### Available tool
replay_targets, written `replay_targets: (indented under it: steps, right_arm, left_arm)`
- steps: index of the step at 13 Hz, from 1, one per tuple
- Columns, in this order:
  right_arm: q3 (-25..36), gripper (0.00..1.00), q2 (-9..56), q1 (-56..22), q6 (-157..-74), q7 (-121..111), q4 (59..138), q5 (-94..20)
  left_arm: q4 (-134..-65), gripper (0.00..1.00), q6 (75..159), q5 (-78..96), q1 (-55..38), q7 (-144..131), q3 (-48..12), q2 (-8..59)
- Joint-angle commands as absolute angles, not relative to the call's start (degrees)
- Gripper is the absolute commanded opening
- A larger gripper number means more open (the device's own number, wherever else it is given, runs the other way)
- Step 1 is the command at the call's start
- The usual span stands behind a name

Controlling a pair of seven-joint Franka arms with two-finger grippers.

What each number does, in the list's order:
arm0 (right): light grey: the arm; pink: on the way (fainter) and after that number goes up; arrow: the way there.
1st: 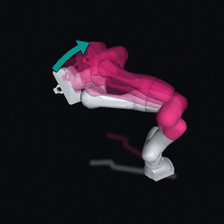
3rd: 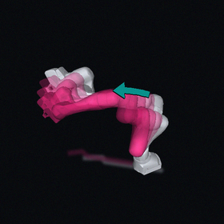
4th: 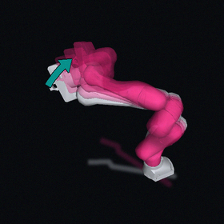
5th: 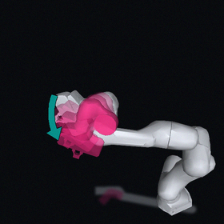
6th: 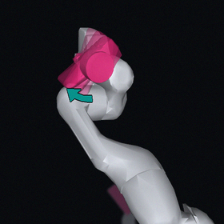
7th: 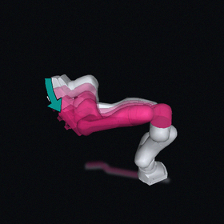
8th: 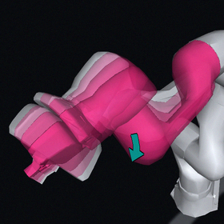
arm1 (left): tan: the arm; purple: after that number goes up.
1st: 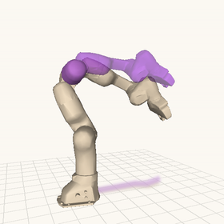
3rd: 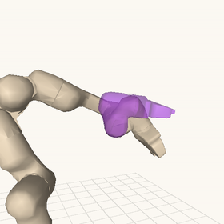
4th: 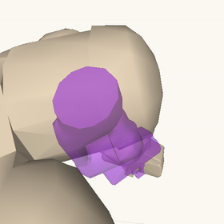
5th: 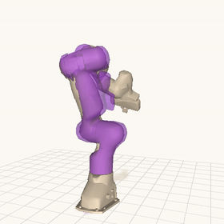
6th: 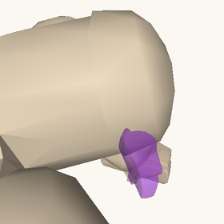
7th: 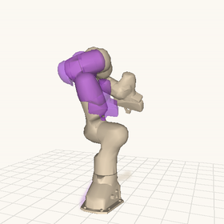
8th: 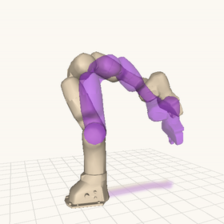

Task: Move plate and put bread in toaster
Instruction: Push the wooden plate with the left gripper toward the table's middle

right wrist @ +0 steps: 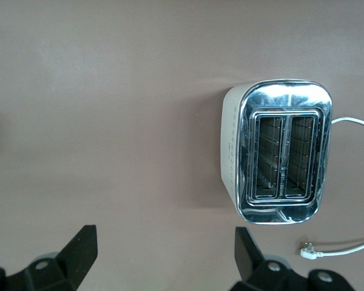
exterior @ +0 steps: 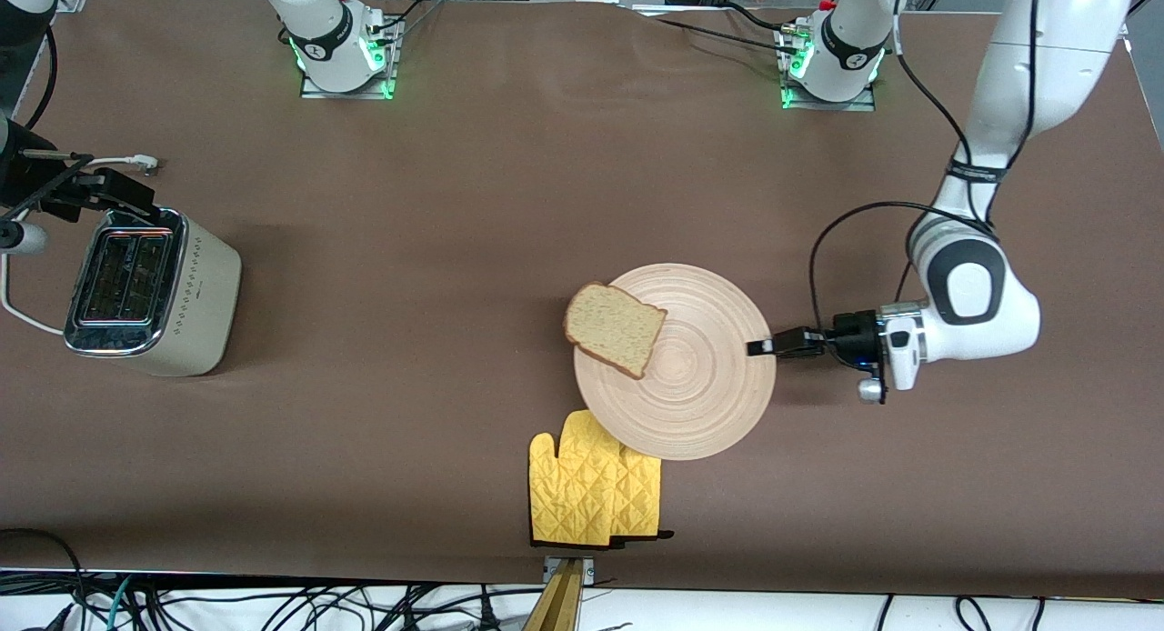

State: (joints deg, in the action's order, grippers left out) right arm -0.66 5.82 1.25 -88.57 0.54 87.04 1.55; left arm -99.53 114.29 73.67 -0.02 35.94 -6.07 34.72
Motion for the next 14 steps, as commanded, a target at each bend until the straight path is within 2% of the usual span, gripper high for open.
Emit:
replay_targets:
  steps: [1,6,9,14]
  right_arm:
    - [-0.8,1.00,6.7,1.6,-88.3,1.0,85.9,0.8]
    - [-0.8,1.00,6.5,1.5,-88.4,1.8,85.9,0.9]
    - [-0.9,1.00,6.6,1.5,-88.3,1.6,85.9,0.9]
    - [-0.9,1.00,6.5,1.5,-88.3,1.8,85.9,1.0]
  left_arm:
    - [-102.7,0.00,117.4,79.9,-4.6,36.5,-5.2,32.3]
    - [-106.2,0.00,120.1,87.5,-10.7,37.2,-5.2,33.3]
    - [-107.3,0.00,125.6,91.8,-17.1,40.3,-3.4,34.1]
    - [-107.6,0.00,125.7,92.4,-21.6,40.7,-0.8,35.3]
